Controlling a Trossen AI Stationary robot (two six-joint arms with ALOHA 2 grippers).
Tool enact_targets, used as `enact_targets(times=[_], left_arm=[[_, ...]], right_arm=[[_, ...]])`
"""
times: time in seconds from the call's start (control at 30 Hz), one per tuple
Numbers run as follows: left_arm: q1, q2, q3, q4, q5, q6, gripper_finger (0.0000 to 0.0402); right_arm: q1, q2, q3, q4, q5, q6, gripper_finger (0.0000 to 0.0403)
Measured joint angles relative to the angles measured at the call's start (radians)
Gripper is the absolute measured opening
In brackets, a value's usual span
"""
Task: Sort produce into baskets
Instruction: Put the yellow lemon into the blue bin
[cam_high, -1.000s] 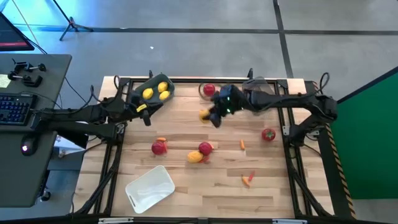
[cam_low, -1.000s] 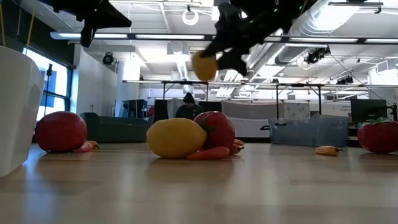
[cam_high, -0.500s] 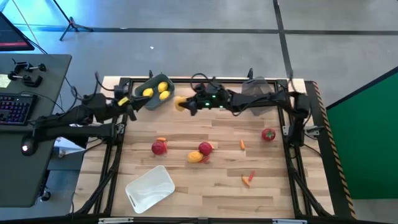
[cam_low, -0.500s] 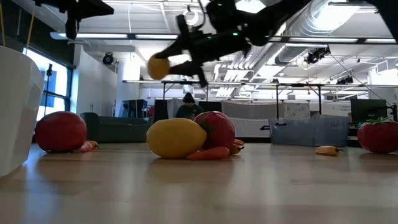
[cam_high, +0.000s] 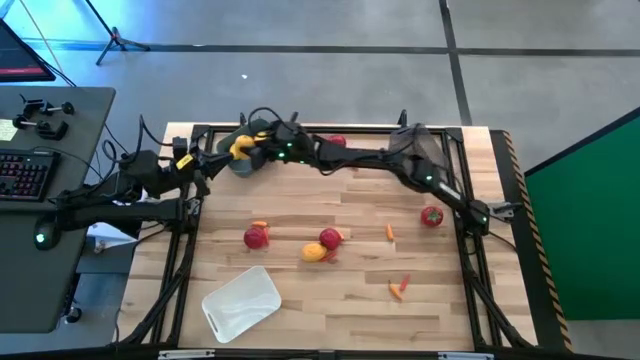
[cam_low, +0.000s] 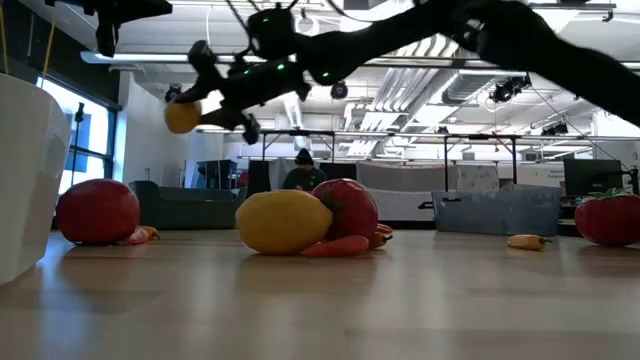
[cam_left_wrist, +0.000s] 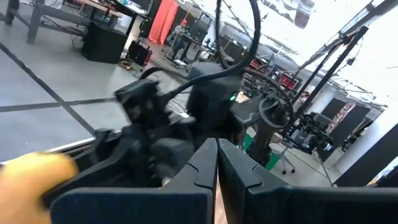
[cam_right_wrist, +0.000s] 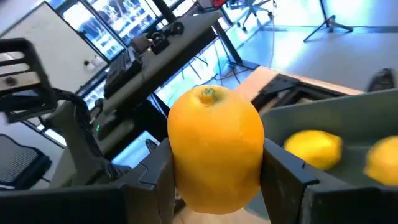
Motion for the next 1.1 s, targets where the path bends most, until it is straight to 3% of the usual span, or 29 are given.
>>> enact_targets(times=[0.1, 0.17, 0.33, 0.93, 1.1], left_arm=[[0.000, 0.000, 0.000, 0.000, 0.002, 0.000, 0.0000], [0.000, 0.000, 0.000, 0.000, 0.004, 0.000, 0.0000], [0.000, 0.000, 0.000, 0.000, 0.005, 0.000, 0.0000], [0.000, 0.000, 0.000, -0.036, 0.006, -0.003, 0.0000], [0.000, 0.000, 0.000, -0.036, 0.006, -0.002, 0.0000]], right_arm=[[0.001, 0.094, 0.137, -0.042, 0.000, 0.009, 0.0159], [0.000, 0.097, 0.086, 0.063, 0.011, 0.046, 0.0159], [-0.007, 0.098, 0.000, 0.065, 0.050, 0.160, 0.0159], [-0.004, 0.125, -0.008, 0.079, 0.162, 0.165, 0.0159], [-0.005, 0.148, -0.008, 0.082, 0.172, 0.214, 0.0175]])
